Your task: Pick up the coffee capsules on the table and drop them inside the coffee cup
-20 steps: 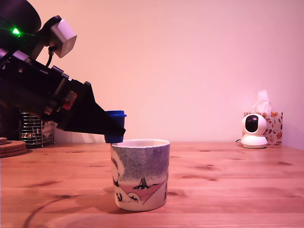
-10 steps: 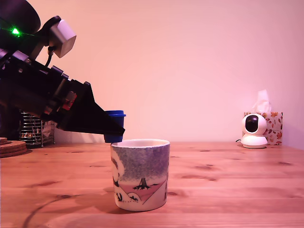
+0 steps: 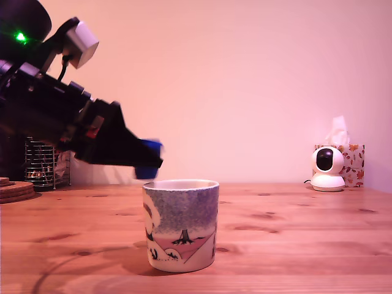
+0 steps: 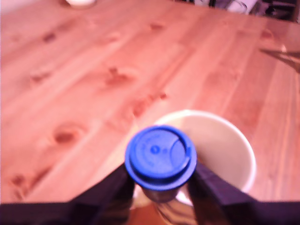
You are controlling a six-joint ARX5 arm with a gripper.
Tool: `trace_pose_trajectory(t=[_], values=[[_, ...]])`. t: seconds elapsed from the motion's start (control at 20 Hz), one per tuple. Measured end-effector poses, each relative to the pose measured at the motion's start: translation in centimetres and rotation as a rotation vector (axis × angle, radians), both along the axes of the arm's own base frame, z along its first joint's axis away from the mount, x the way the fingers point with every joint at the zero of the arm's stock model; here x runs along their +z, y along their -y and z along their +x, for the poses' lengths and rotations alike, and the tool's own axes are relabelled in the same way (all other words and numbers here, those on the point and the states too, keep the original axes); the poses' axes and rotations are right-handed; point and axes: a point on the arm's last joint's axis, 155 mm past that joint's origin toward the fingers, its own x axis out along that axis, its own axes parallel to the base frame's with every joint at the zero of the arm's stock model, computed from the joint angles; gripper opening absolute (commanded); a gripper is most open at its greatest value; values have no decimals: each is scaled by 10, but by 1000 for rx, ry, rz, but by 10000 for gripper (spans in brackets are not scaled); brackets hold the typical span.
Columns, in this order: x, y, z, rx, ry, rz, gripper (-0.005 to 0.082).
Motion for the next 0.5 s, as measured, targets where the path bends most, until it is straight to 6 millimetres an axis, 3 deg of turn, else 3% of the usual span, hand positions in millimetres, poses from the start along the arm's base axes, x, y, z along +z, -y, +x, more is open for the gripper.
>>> trace_pose_trajectory(t=[0.5], values=[[0,0,0,-6,11,4,431]])
